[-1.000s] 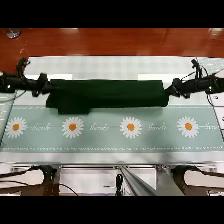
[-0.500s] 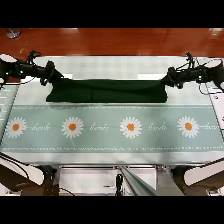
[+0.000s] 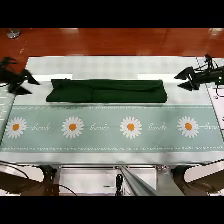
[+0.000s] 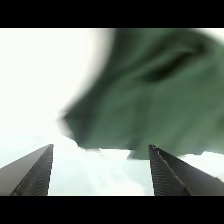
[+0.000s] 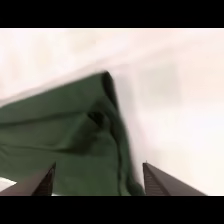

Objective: Fold the shirts.

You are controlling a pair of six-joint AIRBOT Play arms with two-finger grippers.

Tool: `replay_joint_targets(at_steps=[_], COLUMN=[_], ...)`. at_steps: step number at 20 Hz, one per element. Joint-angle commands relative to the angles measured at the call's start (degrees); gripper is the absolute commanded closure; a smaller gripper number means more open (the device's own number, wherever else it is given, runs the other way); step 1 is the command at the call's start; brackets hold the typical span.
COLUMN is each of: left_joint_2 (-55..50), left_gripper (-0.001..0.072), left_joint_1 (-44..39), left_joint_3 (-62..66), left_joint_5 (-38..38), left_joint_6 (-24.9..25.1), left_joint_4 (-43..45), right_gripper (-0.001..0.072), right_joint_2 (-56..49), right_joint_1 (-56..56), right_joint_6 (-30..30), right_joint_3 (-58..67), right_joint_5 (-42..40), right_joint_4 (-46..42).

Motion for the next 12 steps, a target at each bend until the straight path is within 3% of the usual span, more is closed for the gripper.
replay_joint_targets(at_steps=[1, 3, 5, 10, 11, 12], left_joint_2=[14.6, 25.3, 32.7, 33.1, 32.2, 31.3], left_gripper=[0.0004, 0.0004, 0.0004, 0.0006, 0.0007, 0.0011], left_joint_1=[1.8, -1.8, -7.0, -19.8, -22.0, -24.0], left_joint_3=[-12.9, -24.4, -32.4, -36.7, -36.7, -36.7], left_joint_5=[16.2, 26.6, 29.8, 29.5, 29.8, 30.3], left_joint_6=[1.1, 8.0, 12.5, 13.2, 13.2, 13.2], left_joint_4=[1.8, -5.4, -9.4, -9.5, -9.5, -9.5], right_gripper=[0.0085, 0.0085, 0.0085, 0.0112, 0.0309, 0.0671], right_joint_2=[-0.7, -2.7, -4.1, -6.4, -6.4, -6.3], right_joint_1=[-1.1, 0.8, 3.7, 11.1, 11.9, 12.0], right_joint_6=[0.8, 0.5, 0.1, 2.4, 2.4, 1.7], right_joint_3=[-3.0, -3.5, -3.5, -3.5, -3.2, -2.5], right_joint_5=[1.8, 1.9, 1.2, -3.2, -3.4, -2.0], right_joint_4=[-4.0, -3.8, -2.5, 1.2, 1.1, 1.4])
